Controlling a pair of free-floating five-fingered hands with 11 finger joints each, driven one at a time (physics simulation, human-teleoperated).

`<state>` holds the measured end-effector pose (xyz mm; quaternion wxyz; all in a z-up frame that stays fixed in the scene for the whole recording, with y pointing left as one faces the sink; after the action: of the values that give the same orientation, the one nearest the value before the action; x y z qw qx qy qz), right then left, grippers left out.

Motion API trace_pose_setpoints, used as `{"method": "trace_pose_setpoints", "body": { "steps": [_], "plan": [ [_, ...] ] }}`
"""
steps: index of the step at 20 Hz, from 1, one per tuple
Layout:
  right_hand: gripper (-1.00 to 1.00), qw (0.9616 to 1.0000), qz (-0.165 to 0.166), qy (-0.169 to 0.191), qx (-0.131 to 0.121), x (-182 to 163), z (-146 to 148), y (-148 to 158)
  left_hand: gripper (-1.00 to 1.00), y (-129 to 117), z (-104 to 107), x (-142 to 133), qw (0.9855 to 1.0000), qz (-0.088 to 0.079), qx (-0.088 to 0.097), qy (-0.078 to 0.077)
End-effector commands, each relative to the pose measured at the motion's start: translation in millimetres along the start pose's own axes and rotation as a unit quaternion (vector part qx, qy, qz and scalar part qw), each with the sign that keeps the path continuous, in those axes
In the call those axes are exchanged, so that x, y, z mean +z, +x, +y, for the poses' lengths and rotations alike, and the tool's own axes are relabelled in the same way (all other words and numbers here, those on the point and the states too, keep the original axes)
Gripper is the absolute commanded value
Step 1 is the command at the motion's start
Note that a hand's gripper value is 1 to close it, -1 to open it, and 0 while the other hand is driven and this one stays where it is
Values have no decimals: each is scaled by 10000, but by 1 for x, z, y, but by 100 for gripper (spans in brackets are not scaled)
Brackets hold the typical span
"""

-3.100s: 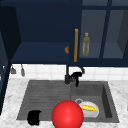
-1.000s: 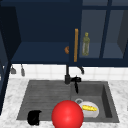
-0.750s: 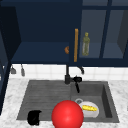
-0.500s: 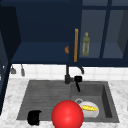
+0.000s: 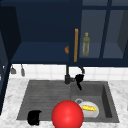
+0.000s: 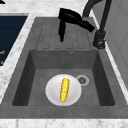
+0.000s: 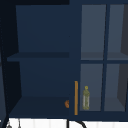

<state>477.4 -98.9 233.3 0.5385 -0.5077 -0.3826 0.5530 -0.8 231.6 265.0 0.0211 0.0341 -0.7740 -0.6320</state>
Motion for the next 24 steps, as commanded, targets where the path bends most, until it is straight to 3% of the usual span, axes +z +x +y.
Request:
{"method": "trace_pose_setpoints", "body": {
  "steps": [1,5,11,13,14,15,16,17,19,24],
  "plan": [
    [-100,9998,-149,-121,-38,-22,8,-6,0,0,0,0,10000,0,0,0],
    [-100,9971,-45,-658,-375,-30,25,-2,0,0,0,0,10000,0,0,0],
    [-100,9903,11,-1354,-299,-39,38,-1,0,0,0,0,10000,0,0,0],
    [-100,9869,168,-1496,-579,-40,38,-3,0,0,0,0,10000,0,0,0],
    [-100,9866,387,-1560,-295,-30,39,0,0,0,0,0,10000,0,0,0],
    [-100,9853,462,-1636,-189,-20,45,11,0,0,0,0,10000,0,0,0],
    [-100,9846,497,-1665,-179,-16,50,16,0,0,0,0,10000,0,0,0],
    [-100,9844,476,-1649,-386,-14,53,20,0,0,0,0,10000,0,0,0],
    [-100,9844,341,-1651,-508,-18,57,22,0,0,0,0,10000,0,0,0],
    [-100,9898,155,-1192,-758,-27,60,33,0,0,0,0,10000,0,0,0]
  ]
}}
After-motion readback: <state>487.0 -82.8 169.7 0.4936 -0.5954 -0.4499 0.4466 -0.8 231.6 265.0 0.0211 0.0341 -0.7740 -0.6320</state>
